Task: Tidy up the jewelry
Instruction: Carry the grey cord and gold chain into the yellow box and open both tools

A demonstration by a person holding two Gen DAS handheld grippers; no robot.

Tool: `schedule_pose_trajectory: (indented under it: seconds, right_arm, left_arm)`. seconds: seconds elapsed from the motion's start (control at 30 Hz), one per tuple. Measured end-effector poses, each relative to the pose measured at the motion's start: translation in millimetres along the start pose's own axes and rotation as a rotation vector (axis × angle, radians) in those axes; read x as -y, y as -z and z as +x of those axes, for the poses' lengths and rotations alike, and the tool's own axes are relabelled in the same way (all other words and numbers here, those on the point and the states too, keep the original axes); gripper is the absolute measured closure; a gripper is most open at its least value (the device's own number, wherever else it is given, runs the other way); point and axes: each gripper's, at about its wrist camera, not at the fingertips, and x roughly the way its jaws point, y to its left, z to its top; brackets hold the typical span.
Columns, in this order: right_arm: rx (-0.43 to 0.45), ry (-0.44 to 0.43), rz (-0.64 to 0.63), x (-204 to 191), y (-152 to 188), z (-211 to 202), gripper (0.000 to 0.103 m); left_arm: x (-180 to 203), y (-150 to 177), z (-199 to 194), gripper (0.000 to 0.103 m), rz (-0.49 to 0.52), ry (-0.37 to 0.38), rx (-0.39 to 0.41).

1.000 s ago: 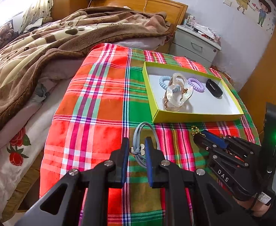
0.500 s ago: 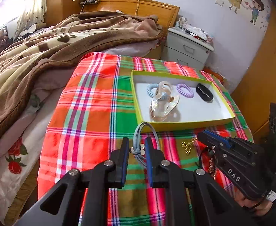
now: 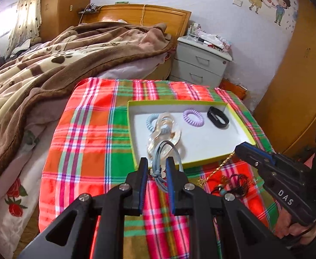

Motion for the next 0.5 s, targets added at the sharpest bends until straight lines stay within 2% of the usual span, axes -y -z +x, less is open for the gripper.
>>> schedule_pose_trajectory:
  seconds: [0.5]
  right_arm:
    - [0.105, 0.024, 0.010, 34.2, -52.7, -29.0, 0.094]
  left_arm:
    - [38.7, -46.7, 25.1, 0.086, 0.043, 0.084, -0.005]
